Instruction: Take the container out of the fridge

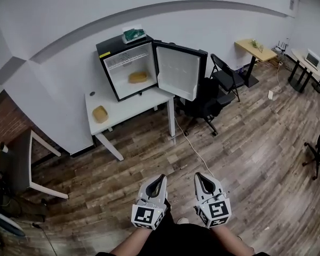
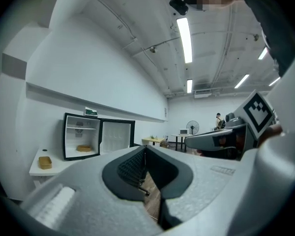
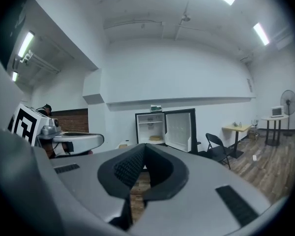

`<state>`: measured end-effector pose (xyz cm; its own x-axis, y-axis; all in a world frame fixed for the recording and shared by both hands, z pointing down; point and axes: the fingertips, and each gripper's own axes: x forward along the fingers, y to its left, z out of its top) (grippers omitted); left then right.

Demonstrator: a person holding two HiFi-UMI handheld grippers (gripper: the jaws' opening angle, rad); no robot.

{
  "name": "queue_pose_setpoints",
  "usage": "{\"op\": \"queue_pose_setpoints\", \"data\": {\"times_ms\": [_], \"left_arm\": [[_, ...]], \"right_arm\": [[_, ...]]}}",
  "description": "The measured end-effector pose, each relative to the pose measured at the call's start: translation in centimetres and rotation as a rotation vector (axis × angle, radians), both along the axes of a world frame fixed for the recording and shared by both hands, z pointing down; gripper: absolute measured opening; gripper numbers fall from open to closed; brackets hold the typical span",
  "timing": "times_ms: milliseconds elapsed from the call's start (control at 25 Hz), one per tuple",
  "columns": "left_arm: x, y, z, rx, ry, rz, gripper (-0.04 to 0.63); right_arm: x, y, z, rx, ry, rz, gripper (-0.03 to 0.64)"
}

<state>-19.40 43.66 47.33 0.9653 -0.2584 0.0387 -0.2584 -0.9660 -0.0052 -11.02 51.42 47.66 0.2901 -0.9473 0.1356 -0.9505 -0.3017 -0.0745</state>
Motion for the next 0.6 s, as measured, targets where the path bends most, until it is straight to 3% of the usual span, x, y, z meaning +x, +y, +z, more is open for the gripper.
{"op": "queue_pose_setpoints", "data": {"times_ms": [280, 600], "left_arm": [[3.6, -0.9, 1.8, -0.031, -0.012, 0.044, 0.017], [8.2, -7.1, 2.6, -0.047, -0.004, 0.027, 0.017]], "right_arm": [[2.4, -0.8, 1.1, -0.013, -0.012, 0.028, -0.002], [7.8, -6.1, 1.9, -0.039, 0.002, 0.044, -0.002]]}}
